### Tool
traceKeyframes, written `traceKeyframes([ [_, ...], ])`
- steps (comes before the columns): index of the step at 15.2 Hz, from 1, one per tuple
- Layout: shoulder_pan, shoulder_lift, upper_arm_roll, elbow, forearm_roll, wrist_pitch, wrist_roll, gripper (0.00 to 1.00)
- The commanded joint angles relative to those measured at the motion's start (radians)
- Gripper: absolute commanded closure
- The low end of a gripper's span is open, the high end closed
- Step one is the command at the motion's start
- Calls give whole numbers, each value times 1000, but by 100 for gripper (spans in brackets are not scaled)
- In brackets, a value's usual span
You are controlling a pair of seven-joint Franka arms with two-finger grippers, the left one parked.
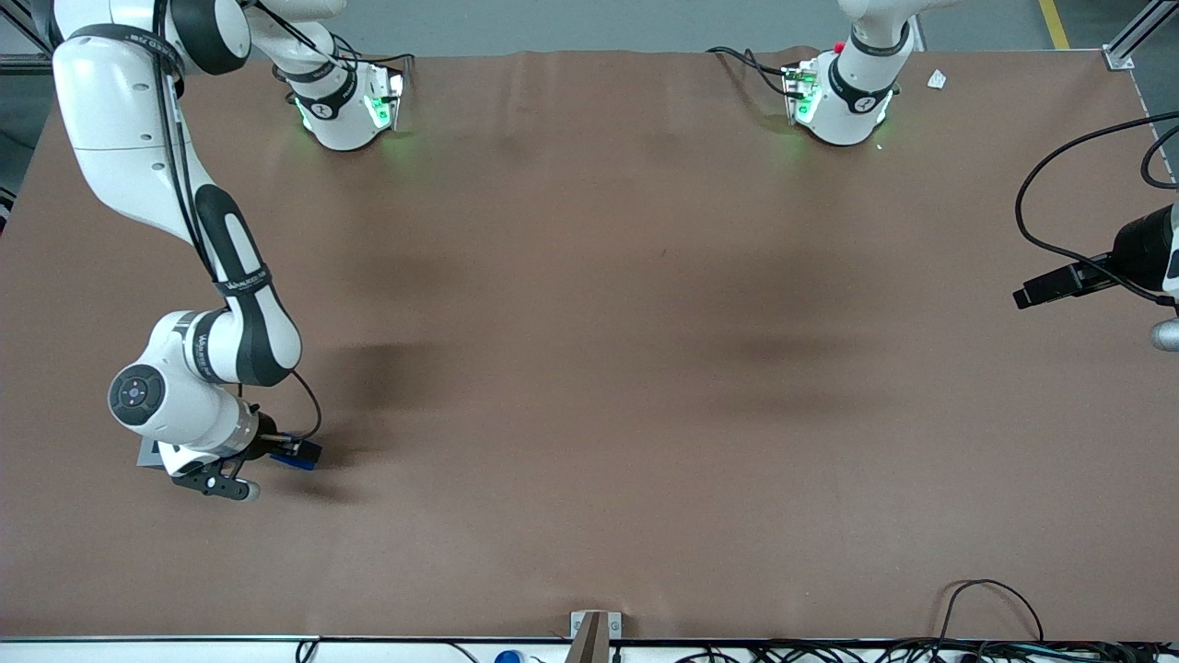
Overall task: Insert blue part into gray base with right arm
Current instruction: 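Close the right gripper on the blue block and lift it, then carry the blue block over the gray base's square recess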
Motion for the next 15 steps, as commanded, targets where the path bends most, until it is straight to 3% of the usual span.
traceKeyframes([
  [1, 3, -25, -2, -30, 8, 4, 11, 16],
  [3, 3, -27, -2, -30, 8, 2, 9, 25],
  [5, 0, -27, -2, -30, 8, 2, 3, 43],
  [8, 5, -28, -4, -18, 5, -4, 0, 97],
  [10, 5, -46, -4, 54, -2, -133, 0, 99],
  [13, -21, -92, -4, 204, -93, -414, -15, 100],
  [15, -52, -131, -4, 212, -124, -455, -118, 100],
])
